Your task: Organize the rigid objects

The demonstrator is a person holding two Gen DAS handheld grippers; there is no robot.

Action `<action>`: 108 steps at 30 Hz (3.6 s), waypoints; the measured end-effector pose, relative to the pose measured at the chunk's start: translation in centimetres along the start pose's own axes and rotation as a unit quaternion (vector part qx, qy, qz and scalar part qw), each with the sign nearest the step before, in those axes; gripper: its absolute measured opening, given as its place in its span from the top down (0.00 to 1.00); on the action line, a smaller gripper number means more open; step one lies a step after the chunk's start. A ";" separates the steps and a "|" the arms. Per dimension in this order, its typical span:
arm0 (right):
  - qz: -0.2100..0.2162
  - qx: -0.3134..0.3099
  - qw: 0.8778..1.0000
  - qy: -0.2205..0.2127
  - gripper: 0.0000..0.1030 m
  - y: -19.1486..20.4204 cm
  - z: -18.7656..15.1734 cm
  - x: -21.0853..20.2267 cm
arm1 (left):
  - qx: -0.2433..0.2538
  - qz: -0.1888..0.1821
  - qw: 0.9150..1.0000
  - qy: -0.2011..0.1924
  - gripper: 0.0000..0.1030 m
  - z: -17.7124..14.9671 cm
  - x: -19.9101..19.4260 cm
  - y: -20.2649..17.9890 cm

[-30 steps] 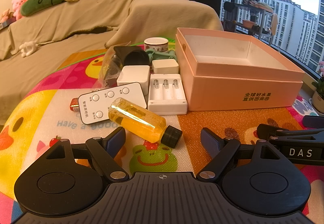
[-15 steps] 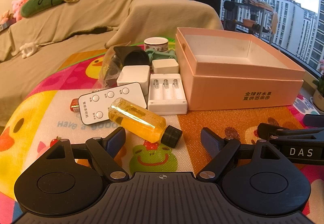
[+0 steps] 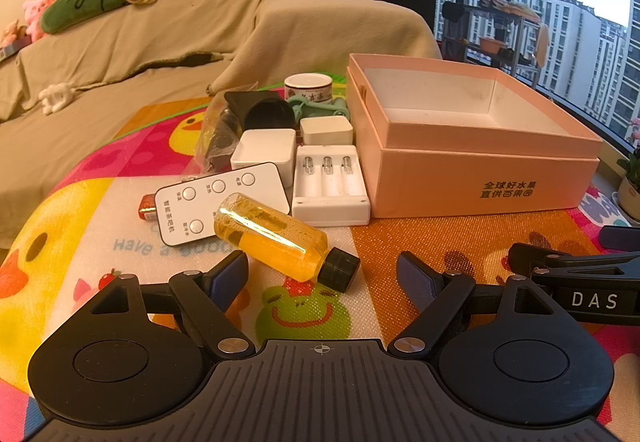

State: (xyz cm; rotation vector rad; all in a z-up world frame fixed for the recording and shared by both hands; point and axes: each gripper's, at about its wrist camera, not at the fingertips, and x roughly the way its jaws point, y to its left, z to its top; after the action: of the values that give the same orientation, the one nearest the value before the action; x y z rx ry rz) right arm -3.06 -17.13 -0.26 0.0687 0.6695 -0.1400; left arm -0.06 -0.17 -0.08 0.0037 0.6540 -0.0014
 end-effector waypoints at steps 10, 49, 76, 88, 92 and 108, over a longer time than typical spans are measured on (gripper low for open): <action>0.000 0.000 1.000 0.000 0.00 0.0 0.0 0.0 | 0.000 0.000 1.000 0.000 0.16 0.0 0.0 0.0; 0.068 -0.057 0.995 0.036 0.00 -1.2 0.6 -0.3 | 0.004 -0.251 0.965 0.074 0.36 1.6 -2.3 9.6; 0.165 -0.133 0.977 0.028 0.00 0.3 -0.3 -1.9 | 0.157 -0.141 0.977 0.039 0.51 1.5 -0.6 7.0; 0.291 -0.273 0.917 -0.001 0.07 8.8 0.5 -3.2 | 0.089 -0.118 0.988 0.052 0.57 -2.2 -5.9 9.9; 0.288 -0.262 0.921 0.025 0.22 9.7 1.2 -1.7 | 0.087 -0.101 0.990 0.050 0.57 -2.2 -6.0 9.3; 0.213 -0.195 0.955 -0.069 0.22 -1.8 0.7 -10.3 | 0.098 -0.187 0.975 -0.070 0.58 8.5 -9.5 1.8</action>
State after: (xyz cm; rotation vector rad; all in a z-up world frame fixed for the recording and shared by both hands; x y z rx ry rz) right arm -10.89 -17.83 6.67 -0.1757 0.5191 0.4009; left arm -2.41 1.56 12.48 0.0702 0.5027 -0.4254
